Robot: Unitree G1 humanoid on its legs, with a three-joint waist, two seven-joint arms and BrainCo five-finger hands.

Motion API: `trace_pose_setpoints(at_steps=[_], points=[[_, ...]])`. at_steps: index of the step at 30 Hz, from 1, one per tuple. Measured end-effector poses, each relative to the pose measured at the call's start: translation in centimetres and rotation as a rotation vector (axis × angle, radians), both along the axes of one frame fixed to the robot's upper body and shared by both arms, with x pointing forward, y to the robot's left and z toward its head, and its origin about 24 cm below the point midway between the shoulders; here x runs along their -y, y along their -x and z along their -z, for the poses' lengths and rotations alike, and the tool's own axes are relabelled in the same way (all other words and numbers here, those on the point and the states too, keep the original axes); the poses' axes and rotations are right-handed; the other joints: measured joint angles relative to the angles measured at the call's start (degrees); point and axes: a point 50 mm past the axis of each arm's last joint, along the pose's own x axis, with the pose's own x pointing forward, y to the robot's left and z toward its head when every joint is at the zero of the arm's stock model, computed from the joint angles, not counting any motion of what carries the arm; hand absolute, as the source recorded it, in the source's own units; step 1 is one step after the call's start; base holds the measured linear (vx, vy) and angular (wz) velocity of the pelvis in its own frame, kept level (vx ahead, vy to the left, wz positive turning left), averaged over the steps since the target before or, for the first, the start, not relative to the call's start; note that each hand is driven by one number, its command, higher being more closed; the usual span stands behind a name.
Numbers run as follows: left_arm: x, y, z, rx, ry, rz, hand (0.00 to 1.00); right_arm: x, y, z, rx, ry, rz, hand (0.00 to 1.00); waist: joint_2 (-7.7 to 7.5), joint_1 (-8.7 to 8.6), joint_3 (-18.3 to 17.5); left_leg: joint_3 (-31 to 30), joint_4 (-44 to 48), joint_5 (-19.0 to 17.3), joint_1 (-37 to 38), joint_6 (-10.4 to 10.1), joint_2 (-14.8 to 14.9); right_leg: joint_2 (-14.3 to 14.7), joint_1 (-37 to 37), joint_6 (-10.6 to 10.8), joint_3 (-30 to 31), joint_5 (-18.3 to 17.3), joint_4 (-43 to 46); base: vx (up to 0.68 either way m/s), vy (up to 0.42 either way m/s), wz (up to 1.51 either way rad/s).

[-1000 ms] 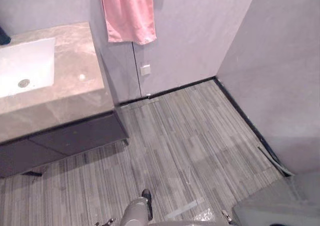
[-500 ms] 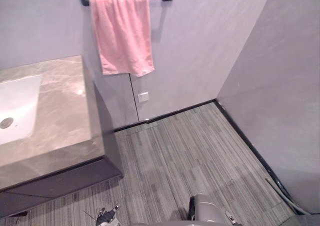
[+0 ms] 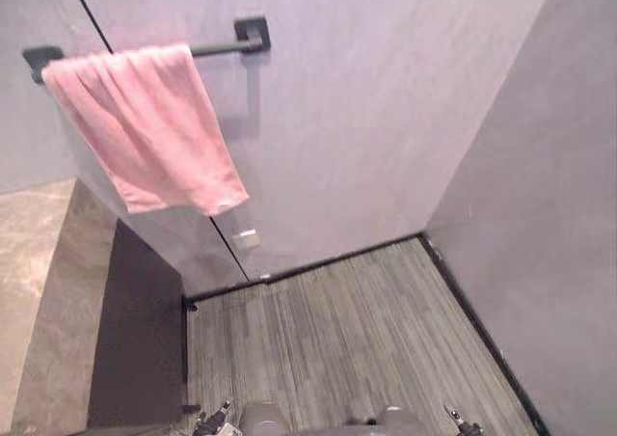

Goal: Organize washtable

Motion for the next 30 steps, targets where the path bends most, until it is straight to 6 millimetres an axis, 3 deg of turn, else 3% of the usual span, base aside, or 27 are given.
trace_pose_setpoints(at_steps=[1,2,3,4,5,7,8,9,10,12,14,15,16,17,18,19,21,23,24,25,27,30], points=[[0.1,-0.1,0.0,0.006,-0.001,0.003,0.00,0.1,-0.1,0.0,0.003,0.001,0.005,0.00,0.19,-0.02,0.13,1.26,-5.29,0.13,-0.97,-0.15,-1.17,-0.05,1.38,0.50,-0.94,-0.29,-0.83,0.36,0.071,0.67],[0.5,-0.2,0.0,0.004,0.007,0.022,0.00,0.3,0.3,0.0,-0.007,0.002,0.022,0.00,1.01,-0.01,-0.10,2.17,-16.21,3.92,-2.08,-1.19,-4.95,0.16,3.69,1.81,-2.80,-1.11,-1.72,0.29,0.088,0.49],[0.3,0.0,0.1,0.000,0.008,0.034,0.00,-0.3,0.8,0.3,-0.025,-0.019,0.038,0.00,-0.64,1.53,0.06,0.94,-17.99,7.62,-1.70,-0.49,-7.45,-0.68,5.00,2.69,-2.62,-2.24,-2.28,0.34,0.053,0.71],[-0.3,0.0,0.0,-0.008,-0.007,0.054,0.00,-1.3,0.7,0.4,-0.025,-0.045,0.027,0.00,-1.49,1.19,-0.82,0.52,-20.80,8.09,-0.98,-0.26,-9.58,-1.31,6.79,2.71,-2.60,-1.78,-4.46,0.43,0.068,0.87],[-0.9,-0.4,-0.1,-0.008,-0.028,0.095,0.00,-2.3,0.6,0.7,-0.030,-0.074,0.013,0.00,-3.08,1.28,-1.61,-0.53,-19.08,8.21,-2.38,-0.38,-9.78,-0.95,8.80,2.10,-1.75,1.12,-9.49,0.43,0.076,0.97],[-1.4,-0.2,-0.1,-0.012,-0.036,0.082,0.00,-2.6,-1.3,0.5,0.011,-0.080,-0.004,0.00,-1.81,1.76,0.27,2.02,-8.89,6.46,-8.69,-1.69,-8.12,0.89,11.52,2.14,0.86,5.45,-13.72,0.29,0.178,0.49],[-1.1,0.9,0.2,-0.044,-0.019,0.047,0.00,-2.3,-2.0,0.3,0.030,-0.066,-0.006,0.00,-1.43,1.50,-0.60,3.70,-13.80,6.99,-8.26,-0.94,-9.07,0.66,12.81,2.45,2.10,5.94,-14.09,0.27,0.279,0.16],[-0.5,2.3,0.5,-0.083,0.008,0.034,0.00,-1.6,-2.0,0.2,0.030,-0.048,-0.008,0.00,0.39,1.88,-1.03,4.29,-17.55,7.86,-6.94,4.45,-9.57,1.27,13.80,2.47,3.22,5.89,-13.94,0.32,0.309,0.07],[-0.5,3.7,0.8,-0.128,0.017,0.025,0.00,-1.8,-2.2,0.2,0.035,-0.054,-0.013,0.00,-1.29,1.83,-1.71,6.78,-19.54,6.89,-4.27,4.59,-11.53,-1.37,14.31,2.76,5.00,6.08,-12.90,0.28,0.227,-0.18],[-0.9,5.0,0.8,-0.167,0.005,0.041,0.00,-2.1,-2.4,0.2,0.042,-0.058,-0.016,0.00,-2.34,1.68,-2.80,8.06,-23.84,6.64,-1.06,4.96,-14.40,-3.91,10.92,3.35,8.40,6.56,-5.60,0.30,0.173,-0.13],[-1.1,4.8,0.7,-0.179,-0.008,0.099,0.00,-2.3,-1.9,0.4,0.027,-0.068,-0.023,0.00,-2.46,1.54,-2.73,8.18,-26.86,6.40,1.92,5.34,-16.38,-5.38,5.16,7.28,12.43,9.21,7.59,0.30,0.168,0.06],[-1.3,4.4,0.7,-0.180,-0.022,0.154,0.00,-2.5,-1.2,0.6,0.006,-0.081,-0.023,0.00,-2.41,1.40,-2.64,7.69,-29.17,6.30,4.70,5.49,-17.12,-5.49,1.18,11.01,14.73,13.88,16.90,0.33,0.179,0.16],[-1.3,3.5,0.6,-0.167,-0.032,0.203,0.00,-2.7,-0.7,0.7,-0.005,-0.085,-0.026,0.00,-2.07,1.25,-2.37,6.63,-30.77,6.05,7.47,5.88,-17.35,-5.30,-2.21,11.37,15.33,14.31,24.87,0.33,0.160,0.20],[-1.4,3.1,0.5,-0.163,-0.040,0.227,0.00,-2.6,-0.5,0.7,-0.009,-0.083,-0.030,0.00,-1.84,0.95,-2.18,6.05,-31.30,5.87,8.77,6.16,-17.35,-5.26,-3.83,10.52,15.00,12.97,28.05,0.32,0.113,0.25],[-1.7,2.3,0.4,-0.146,-0.055,0.263,0.00,-2.6,-0.1,0.7,-0.021,-0.081,-0.048,0.00,-1.55,0.41,-1.95,5.25,-32.95,5.67,11.75,6.44,-17.39,-5.27,-6.94,8.49,13.40,9.25,31.91,0.25,0.021,0.36],[-1.8,1.7,0.3,-0.126,-0.064,0.284,0.00,-2.7,0.1,0.8,-0.024,-0.081,-0.055,0.00,-1.83,-0.52,-2.03,4.27,-34.21,5.62,13.98,6.62,-17.32,-5.23,-8.86,6.67,11.59,5.82,30.98,0.22,-0.009,0.38],[-1.7,0.5,0.0,-0.085,-0.072,0.296,0.00,-2.5,0.3,0.7,-0.030,-0.072,-0.061,0.00,-1.74,-1.68,-1.98,2.27,-35.22,5.33,16.13,6.65,-16.49,-4.04,-10.70,5.03,10.06,3.51,22.03,0.18,-0.102,0.58],[-1.6,-0.4,-0.1,-0.065,-0.085,0.312,0.00,-2.3,1.1,0.8,-0.052,-0.065,-0.069,0.00,-1.80,-1.70,-2.25,0.56,-35.81,4.83,16.57,5.34,-16.02,-1.09,-9.62,5.16,11.43,5.75,2.42,0.20,-0.164,0.68],[-2.1,-0.7,-0.3,-0.071,-0.118,0.355,0.00,-2.6,1.7,0.9,-0.076,-0.072,-0.085,0.00,-4.55,-1.46,-2.22,-0.12,-36.37,4.54,17.13,4.49,-17.84,-1.78,-9.94,2.12,13.84,13.87,-6.33,0.19,-0.171,0.45],[-1.7,-0.6,-0.2,-0.078,-0.110,0.361,0.00,-2.5,1.8,0.9,-0.087,-0.072,-0.090,0.00,-5.01,-1.47,-2.23,-0.63,-36.76,4.45,17.91,4.04,-17.72,-1.85,-9.91,3.79,14.19,13.32,-4.92,0.27,-0.213,0.33],[-0.8,0.4,0.0,-0.087,-0.086,0.318,0.00,-1.5,2.0,0.8,-0.097,-0.040,-0.099,0.00,-1.85,-0.94,-3.67,-0.32,-38.32,4.92,18.94,2.49,-15.49,0.49,-8.35,2.83,13.61,13.32,-8.29,0.29,-0.165,-0.05],[-0.5,-0.1,0.0,-0.074,-0.093,0.325,0.00,-1.0,1.5,0.6,-0.087,-0.024,-0.102,0.00,0.42,-1.64,-4.30,-2.85,-39.62,5.09,18.88,1.82,-13.69,2.15,-6.21,2.11,11.00,13.92,-12.45,0.28,-0.134,0.27]])
